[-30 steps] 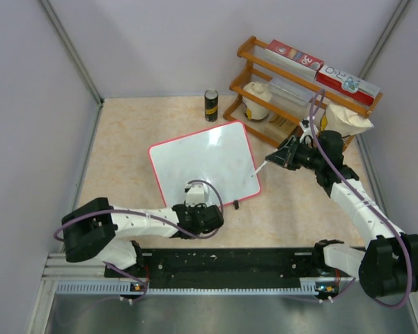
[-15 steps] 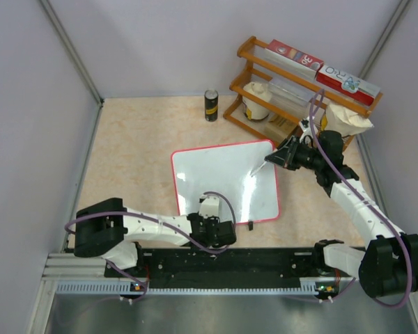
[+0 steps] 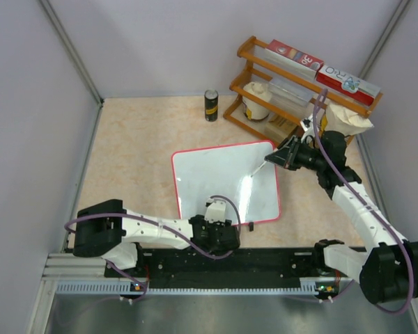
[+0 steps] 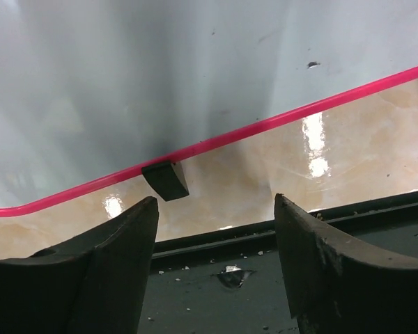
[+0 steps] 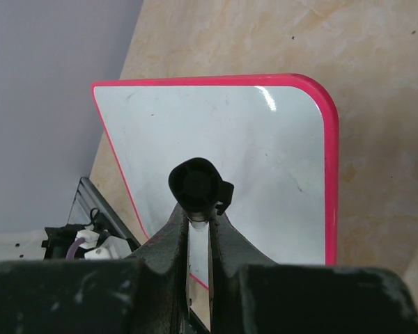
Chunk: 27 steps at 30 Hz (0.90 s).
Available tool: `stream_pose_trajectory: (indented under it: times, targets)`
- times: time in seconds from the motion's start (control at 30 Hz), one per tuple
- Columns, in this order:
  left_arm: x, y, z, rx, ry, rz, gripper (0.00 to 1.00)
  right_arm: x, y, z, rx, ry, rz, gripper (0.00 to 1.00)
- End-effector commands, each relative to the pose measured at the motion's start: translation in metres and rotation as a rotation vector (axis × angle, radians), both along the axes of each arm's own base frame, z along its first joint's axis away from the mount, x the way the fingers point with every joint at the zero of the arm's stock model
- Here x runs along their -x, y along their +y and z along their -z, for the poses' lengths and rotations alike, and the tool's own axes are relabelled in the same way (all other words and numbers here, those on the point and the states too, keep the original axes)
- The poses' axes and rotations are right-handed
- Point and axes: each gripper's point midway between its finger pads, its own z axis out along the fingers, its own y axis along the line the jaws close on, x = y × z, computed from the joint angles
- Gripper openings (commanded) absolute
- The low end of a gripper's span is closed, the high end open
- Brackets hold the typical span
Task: Write a sentence on the whiteboard
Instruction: Adjust the whiteboard at the center of the board, then write a sentence on the whiteboard.
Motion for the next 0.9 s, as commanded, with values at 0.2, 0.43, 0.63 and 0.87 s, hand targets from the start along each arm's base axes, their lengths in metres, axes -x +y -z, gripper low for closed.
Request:
stream_pose_trajectory:
  times: [0.2, 0.43, 0.63, 0.87]
  targets:
    - [-0.004, -0.035, -0.011, 0.058, -0.039, 0.102, 0.71, 0.001, 0.0, -0.036, -0.023, -0.109, -0.006, 0.0]
    - [-0.005, -0.053, -0.008, 0.028, -0.038, 0.161, 0.7, 0.002, -0.002, -0.037, -0.015, -0.112, 0.0, 0.0]
    - [-0.002, -0.051, -0.012, 0.07, -0.035, 0.166, 0.7, 0.003, -0.002, -0.039, -0.016, -0.115, -0.001, 0.0]
    - [0.004, -0.031, -0.038, 0.085, -0.024, 0.18, 0.7, 0.005, -0.001, -0.05, -0.02, -0.139, -0.009, 0.0]
